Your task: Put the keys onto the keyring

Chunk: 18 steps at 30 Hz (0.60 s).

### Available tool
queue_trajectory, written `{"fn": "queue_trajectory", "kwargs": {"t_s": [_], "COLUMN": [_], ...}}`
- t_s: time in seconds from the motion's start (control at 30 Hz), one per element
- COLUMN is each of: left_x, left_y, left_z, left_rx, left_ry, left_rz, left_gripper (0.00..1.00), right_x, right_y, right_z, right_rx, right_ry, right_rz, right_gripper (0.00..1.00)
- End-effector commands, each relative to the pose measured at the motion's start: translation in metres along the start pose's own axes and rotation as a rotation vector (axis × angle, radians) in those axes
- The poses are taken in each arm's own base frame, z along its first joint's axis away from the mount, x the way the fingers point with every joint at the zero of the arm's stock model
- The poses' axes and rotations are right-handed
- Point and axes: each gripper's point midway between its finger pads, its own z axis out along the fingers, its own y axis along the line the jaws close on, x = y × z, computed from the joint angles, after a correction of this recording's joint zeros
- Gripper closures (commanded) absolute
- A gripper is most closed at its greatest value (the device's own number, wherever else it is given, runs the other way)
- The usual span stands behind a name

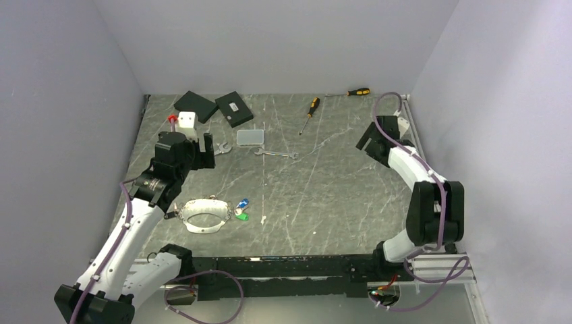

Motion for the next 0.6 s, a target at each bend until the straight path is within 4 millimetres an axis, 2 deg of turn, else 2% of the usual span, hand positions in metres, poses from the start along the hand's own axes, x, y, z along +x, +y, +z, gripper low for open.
{"fn": "queue_trajectory", "kwargs": {"t_s": [0.0, 0.1, 0.2, 0.3, 0.43, 0.5, 0.57], "left_x": [-0.016, -0.019, -0.024, -0.031, -0.038, -0.041, -0.043], "left_y": [-0.003, 0.005, 0.023, 0.040, 0.059, 0.066, 0.069], "left_z": [-0.006, -0.009, -0.015, -0.023, -0.037, -0.044, -0.050], "left_rx": [0.019, -0.027, -0.126, -0.218, -0.320, -0.350, -0.359], "left_ry": [-0.054, -0.064, -0.098, -0.137, -0.188, -0.214, -0.235], "left_rz": [0.006, -0.011, -0.049, -0.091, -0.138, -0.156, -0.159], "left_gripper": [0.07, 0.08, 0.09, 0.11, 0.12, 0.12, 0.12], "right_x": [0.019, 0.049, 0.093, 0.137, 0.189, 0.221, 0.249], "right_y": [0.070, 0.125, 0.183, 0.229, 0.277, 0.293, 0.300], "right_z": [-0.016, -0.043, -0.078, -0.109, -0.153, -0.179, -0.194], "right_rx": [-0.273, -0.466, -0.701, -0.864, -1.065, -1.161, -1.225], "right_ry": [0.105, 0.077, 0.109, 0.166, 0.218, 0.242, 0.260], "right_rz": [-0.089, -0.265, -0.408, -0.500, -0.588, -0.667, -0.757], "right_gripper": [0.15, 0.14, 0.13, 0.14, 0.16, 0.16, 0.18]}}
